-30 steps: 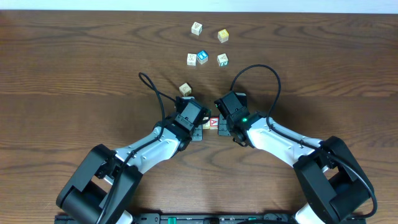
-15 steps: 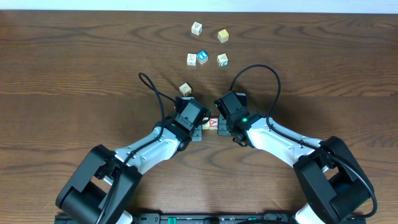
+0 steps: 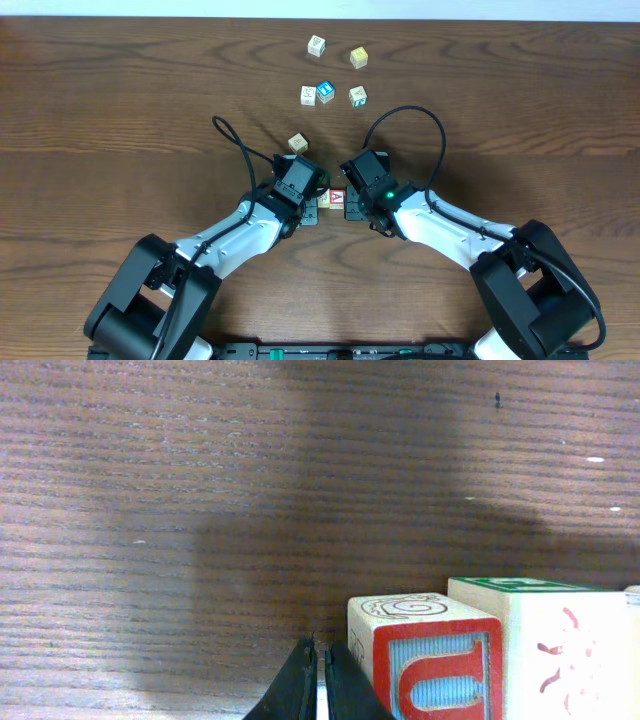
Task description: Lift 4 blocks
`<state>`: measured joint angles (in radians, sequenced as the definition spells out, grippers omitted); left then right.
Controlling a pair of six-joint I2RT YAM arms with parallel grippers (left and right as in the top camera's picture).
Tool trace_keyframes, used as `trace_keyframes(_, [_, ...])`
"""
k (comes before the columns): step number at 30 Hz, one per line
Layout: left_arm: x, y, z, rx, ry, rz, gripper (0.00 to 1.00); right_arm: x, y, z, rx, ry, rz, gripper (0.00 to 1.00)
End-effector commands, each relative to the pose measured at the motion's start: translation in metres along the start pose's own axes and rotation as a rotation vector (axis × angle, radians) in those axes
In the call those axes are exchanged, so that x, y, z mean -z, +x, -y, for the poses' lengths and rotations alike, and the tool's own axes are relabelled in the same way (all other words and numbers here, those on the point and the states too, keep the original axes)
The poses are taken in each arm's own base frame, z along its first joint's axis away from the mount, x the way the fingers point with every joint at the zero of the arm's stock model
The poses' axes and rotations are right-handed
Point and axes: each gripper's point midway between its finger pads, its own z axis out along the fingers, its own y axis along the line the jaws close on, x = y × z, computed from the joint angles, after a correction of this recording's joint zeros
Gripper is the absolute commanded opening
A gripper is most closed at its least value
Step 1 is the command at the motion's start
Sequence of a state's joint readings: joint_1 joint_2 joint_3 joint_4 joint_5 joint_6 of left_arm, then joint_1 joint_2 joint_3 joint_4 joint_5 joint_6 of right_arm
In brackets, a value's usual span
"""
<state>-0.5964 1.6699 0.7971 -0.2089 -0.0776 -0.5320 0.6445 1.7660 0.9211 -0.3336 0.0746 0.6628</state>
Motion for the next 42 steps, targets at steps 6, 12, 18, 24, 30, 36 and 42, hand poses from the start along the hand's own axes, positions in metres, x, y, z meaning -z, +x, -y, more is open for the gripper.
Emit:
trace_keyframes(6, [0.014,-0.011,0.031,-0.032,0.123,0.014,0.07,0.015,-0.003,-0.041,0.021,-0.145,-0.009,0.01])
trace_keyframes(12, [0.013,-0.012,0.027,-0.031,0.096,0.022,0.07,0.014,-0.002,-0.038,0.02,-0.127,-0.011,0.01])
trace_keyframes(18, [0.013,-0.013,0.026,-0.031,0.093,0.025,0.07,0.014,-0.002,-0.036,0.021,-0.121,-0.012,0.01])
trace_keyframes(24, [0.013,-0.014,0.024,-0.037,0.081,0.031,0.07,0.014,-0.002,-0.036,0.02,-0.119,-0.01,0.01])
trace_keyframes(30, [0.012,-0.016,0.013,-0.026,0.05,0.029,0.07,0.014,-0.002,-0.036,0.02,-0.118,-0.01,0.01])
trace_keyframes(36, [0.011,-0.019,0.003,-0.01,0.033,0.024,0.07,0.014,-0.003,-0.035,0.02,-0.113,-0.006,0.01])
trace_keyframes(42, [0.01,-0.021,-0.001,-0.029,0.017,0.033,0.07,0.014,-0.003,-0.035,0.02,-0.11,-0.004,0.01])
